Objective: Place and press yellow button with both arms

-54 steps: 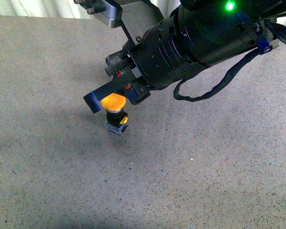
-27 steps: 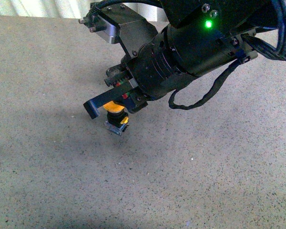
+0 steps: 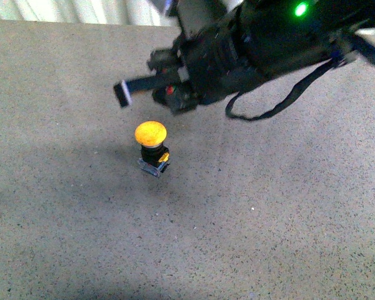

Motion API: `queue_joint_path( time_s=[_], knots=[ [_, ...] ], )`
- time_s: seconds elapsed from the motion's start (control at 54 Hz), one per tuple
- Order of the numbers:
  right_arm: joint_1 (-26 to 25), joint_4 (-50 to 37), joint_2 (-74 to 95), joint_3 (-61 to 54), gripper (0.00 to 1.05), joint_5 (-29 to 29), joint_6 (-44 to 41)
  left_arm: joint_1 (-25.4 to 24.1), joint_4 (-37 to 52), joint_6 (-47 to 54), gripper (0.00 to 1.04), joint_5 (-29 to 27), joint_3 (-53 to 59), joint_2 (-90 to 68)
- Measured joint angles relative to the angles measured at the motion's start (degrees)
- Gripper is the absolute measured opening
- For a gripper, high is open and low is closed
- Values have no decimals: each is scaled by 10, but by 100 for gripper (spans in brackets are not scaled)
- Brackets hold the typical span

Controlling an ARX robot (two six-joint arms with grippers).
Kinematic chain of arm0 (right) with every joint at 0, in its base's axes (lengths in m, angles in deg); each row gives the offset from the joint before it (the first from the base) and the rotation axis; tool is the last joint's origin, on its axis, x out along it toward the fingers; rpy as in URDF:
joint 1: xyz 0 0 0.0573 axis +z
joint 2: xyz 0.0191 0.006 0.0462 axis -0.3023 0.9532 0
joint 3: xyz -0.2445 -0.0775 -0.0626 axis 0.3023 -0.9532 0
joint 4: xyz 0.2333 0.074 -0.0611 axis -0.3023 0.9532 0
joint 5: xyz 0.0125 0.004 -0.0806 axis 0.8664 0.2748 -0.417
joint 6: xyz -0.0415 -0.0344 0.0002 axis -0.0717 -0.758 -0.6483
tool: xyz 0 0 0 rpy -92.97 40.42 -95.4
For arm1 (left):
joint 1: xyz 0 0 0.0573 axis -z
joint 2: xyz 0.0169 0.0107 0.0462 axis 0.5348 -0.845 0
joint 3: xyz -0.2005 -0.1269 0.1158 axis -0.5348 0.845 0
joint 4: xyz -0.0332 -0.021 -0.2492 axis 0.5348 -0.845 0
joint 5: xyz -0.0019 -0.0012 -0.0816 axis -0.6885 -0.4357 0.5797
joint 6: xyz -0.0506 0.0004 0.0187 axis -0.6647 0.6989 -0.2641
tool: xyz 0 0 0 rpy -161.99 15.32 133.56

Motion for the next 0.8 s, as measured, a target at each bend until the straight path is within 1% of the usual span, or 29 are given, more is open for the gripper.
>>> queue_joint_path(
  time_s=[0.148,0.204,0.259,0.296,0.315,0.352,0.37,0.407,0.444,0.481,0.556,0.796],
  knots=[
    [-38,-78,-138,-69,2,-26,31,0,0,0,1,0,0,0],
    [-49,-94,-202,-111,13,-42,28,0,0,0,1,0,0,0],
    [-52,-95,-239,-135,22,-44,28,0,0,0,1,0,0,0],
    [-48,-130,-248,-152,21,-91,22,0,0,0,1,0,0,0],
    [-45,-183,-256,-172,16,-146,16,0,0,0,1,0,0,0],
    [-43,-258,-264,-203,10,-216,12,0,0,0,1,1,0,0],
    [-44,-285,-268,-217,8,-231,10,0,0,0,1,1,0,0],
    [-49,-344,-279,-255,1,-288,5,0,0,0,1,1,0,0],
    [-56,-370,-287,-278,1,-301,3,0,0,0,1,0,0,0],
    [-70,-396,-302,-309,1,-306,0,0,0,0,1,0,0,0],
    [-88,-413,-335,-358,1,-295,-1,0,0,0,1,0,0,0],
    [-143,-423,-444,-479,1,-236,-3,0,0,0,1,0,0,0]
  ],
)
